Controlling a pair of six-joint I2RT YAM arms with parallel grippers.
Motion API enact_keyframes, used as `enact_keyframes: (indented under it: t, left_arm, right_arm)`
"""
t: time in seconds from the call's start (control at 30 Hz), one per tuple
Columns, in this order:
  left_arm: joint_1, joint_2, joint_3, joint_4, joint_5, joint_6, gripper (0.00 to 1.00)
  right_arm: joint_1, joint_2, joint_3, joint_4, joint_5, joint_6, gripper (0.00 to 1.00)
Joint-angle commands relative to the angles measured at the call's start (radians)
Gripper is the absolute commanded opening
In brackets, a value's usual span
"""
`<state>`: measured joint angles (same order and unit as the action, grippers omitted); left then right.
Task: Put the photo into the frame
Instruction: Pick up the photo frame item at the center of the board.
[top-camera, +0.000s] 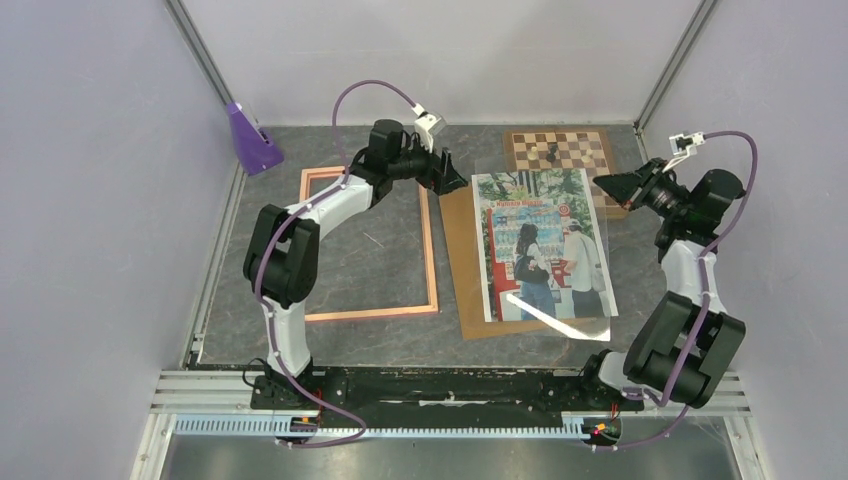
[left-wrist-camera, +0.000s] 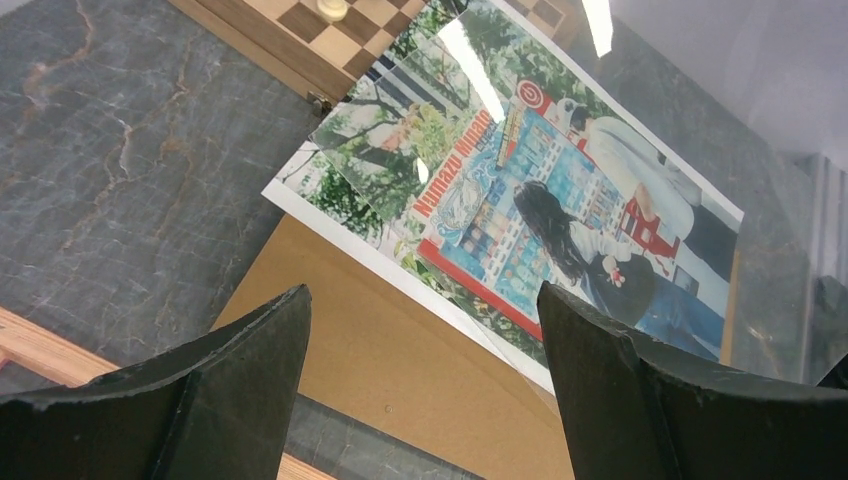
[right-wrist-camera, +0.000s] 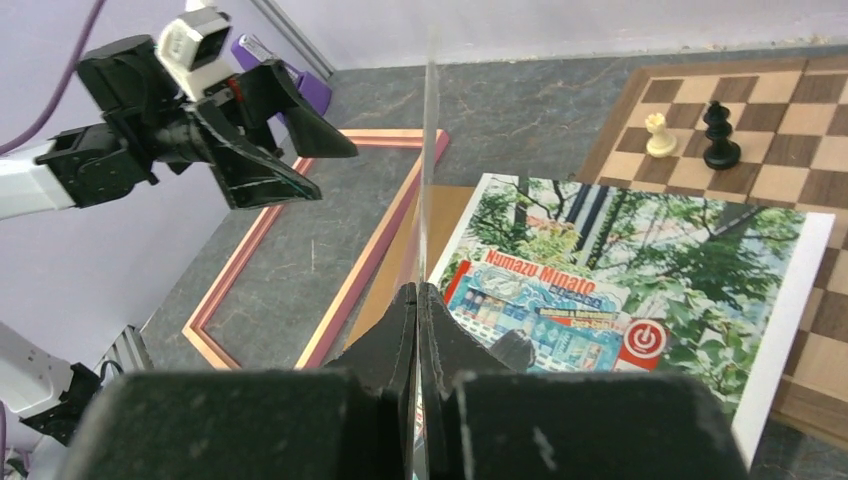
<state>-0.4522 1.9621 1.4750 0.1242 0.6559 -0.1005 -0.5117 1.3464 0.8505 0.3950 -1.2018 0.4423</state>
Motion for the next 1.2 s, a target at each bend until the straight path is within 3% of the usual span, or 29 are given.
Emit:
enact_keyframes:
  t: [0.0,0.4,0.63,1.17]
  left_arm:
    - [0.001,0.024,0.043,0.035,0.068,-0.004,0.9]
    - [0.009,0.038,-0.013,0.162,0.204,-0.048,0.9]
    - [0.02,0.045,-0.108,0.362,0.339,-0.156,0.9]
    - [0.006,0.102,-0.185,0.787,0.46,-0.467,0.85]
  right_arm:
    - [0.023,-0.082,0.005,0.044,-0.012,0.033,0.0]
    - [0.041,-0.17,0.037,0.224,-0.037,0.259,0.0]
    - [0.047,-0.201,0.068,0.237,-0.043,0.304,0.0]
    - [0.065,-0.232,0.101,0.269,-0.029,0.369,0.0]
